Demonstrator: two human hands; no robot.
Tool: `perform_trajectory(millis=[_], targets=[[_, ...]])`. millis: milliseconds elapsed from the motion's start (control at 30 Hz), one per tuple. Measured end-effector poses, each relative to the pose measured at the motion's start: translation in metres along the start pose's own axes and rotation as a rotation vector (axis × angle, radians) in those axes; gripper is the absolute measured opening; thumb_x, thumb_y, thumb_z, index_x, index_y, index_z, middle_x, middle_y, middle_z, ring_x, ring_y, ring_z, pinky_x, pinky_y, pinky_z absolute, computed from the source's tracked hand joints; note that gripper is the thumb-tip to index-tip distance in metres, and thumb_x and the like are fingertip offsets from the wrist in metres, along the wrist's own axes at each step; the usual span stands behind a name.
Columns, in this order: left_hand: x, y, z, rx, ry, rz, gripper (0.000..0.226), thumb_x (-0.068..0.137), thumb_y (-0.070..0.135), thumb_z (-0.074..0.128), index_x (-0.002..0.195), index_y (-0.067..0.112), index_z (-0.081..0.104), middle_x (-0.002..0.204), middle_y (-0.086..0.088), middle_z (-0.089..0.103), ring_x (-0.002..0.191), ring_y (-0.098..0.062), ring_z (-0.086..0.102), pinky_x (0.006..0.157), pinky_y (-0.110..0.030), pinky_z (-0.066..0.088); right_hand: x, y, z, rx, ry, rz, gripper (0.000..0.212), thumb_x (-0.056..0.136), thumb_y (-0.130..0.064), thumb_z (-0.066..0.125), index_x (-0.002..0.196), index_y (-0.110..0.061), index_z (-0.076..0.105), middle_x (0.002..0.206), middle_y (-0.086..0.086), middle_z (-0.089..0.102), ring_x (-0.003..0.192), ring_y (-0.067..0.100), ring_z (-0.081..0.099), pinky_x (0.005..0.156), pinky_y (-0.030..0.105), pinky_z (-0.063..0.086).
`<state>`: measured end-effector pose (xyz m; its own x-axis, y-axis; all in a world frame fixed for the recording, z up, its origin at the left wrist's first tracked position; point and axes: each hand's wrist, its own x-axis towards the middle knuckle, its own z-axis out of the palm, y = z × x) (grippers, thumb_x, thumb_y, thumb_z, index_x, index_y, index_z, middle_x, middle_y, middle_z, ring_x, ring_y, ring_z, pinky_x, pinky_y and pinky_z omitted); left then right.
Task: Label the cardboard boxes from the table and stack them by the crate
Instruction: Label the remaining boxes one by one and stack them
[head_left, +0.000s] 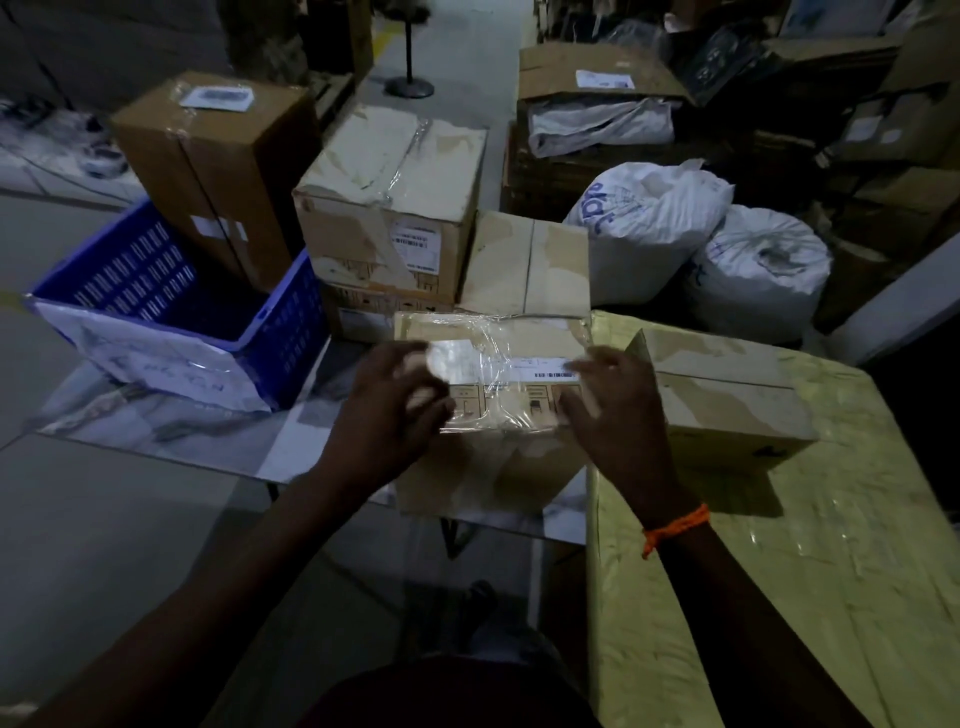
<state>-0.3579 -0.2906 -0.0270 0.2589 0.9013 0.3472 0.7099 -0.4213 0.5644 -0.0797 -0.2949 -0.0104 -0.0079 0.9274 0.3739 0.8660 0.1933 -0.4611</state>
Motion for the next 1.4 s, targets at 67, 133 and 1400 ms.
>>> perform_trajectory(millis=[67,133,1400], targets=[[0.007,-0.007,-0.002,-0.16,-0.039,-0.19,0.063,0.083,0.061,0.069,0.134,0.028,0.054,0.147,-0.002,0.049,0.139,-0.017,0.042,0.106,-0.038,0.042,0.012,0.009,-0.002,0.141,-0.143,0.287,0.063,0.087,-0.048,0.078,0.137,-0.014,0.061,0.136,0.007,0.057,0.127,0.024,0.052,0.106,0.028,0.035],[0.008,-0.005,-0.003,-0.565,-0.154,-0.366,0.071,0.074,0.06,0.079,0.136,0.037,0.051,0.136,0.009,0.06,0.126,-0.013,0.059,0.089,-0.032,0.058,0.016,0.013,-0.001,0.389,-0.298,0.445,0.084,0.073,-0.076,0.077,0.137,-0.023,0.061,0.129,-0.006,0.067,0.118,0.015,0.064,0.106,0.039,0.049],[-0.107,-0.013,0.015,-0.267,-0.077,-0.159,0.051,0.079,0.038,0.081,0.128,0.032,0.069,0.101,0.013,0.074,0.093,0.005,0.068,0.084,-0.022,0.057,-0.156,0.003,0.012,0.313,-0.135,0.428,0.096,0.07,-0.021,0.095,0.153,-0.027,0.048,0.153,0.003,0.052,0.14,0.012,0.048,0.11,0.036,0.05]])
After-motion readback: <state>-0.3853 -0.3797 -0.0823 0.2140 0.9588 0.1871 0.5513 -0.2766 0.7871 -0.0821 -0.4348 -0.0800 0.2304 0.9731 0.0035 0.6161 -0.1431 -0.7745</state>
